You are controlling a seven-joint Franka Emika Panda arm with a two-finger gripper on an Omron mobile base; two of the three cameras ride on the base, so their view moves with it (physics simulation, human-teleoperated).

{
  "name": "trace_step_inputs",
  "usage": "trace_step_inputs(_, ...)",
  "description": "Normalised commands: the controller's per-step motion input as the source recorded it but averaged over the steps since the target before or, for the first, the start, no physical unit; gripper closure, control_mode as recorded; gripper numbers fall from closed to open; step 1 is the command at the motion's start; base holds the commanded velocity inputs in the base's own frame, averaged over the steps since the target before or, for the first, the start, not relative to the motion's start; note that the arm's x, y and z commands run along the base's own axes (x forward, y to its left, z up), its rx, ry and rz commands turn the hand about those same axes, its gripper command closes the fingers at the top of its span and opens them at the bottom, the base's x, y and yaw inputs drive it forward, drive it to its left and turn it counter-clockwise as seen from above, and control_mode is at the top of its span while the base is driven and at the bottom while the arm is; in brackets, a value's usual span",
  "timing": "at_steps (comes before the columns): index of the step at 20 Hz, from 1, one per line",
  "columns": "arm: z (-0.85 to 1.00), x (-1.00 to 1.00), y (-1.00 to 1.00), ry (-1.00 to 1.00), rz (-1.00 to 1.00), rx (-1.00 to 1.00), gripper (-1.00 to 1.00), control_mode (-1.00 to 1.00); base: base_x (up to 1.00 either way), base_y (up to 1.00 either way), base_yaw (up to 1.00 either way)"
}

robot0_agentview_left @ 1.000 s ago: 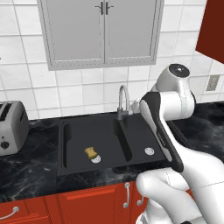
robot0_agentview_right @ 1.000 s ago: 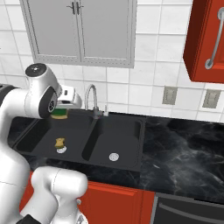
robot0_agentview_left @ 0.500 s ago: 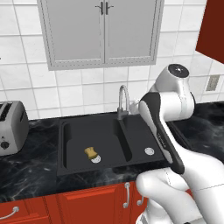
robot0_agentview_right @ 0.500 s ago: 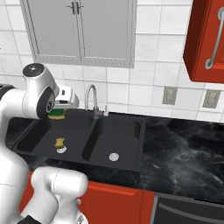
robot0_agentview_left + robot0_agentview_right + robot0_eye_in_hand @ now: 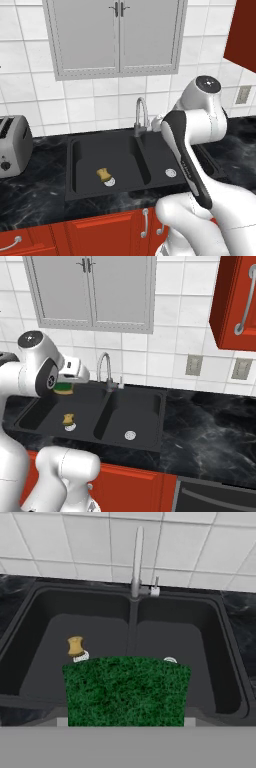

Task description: Pick up the sponge and sponge from the sink, and place them back in the cabinet, and close the cabinet door.

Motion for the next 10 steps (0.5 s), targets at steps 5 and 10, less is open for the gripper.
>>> trace_step_inputs(5, 0.04, -0.04, -0.04, -0.04, -0.12, 0.00, 1.00, -1.00, 0.00, 0.00, 0.00)
trace_step_inputs(10, 0.04, 0.00, -0.17, -0.01, -0.01, 0.00, 1.00, -1.00, 0.00, 0.00, 0.00)
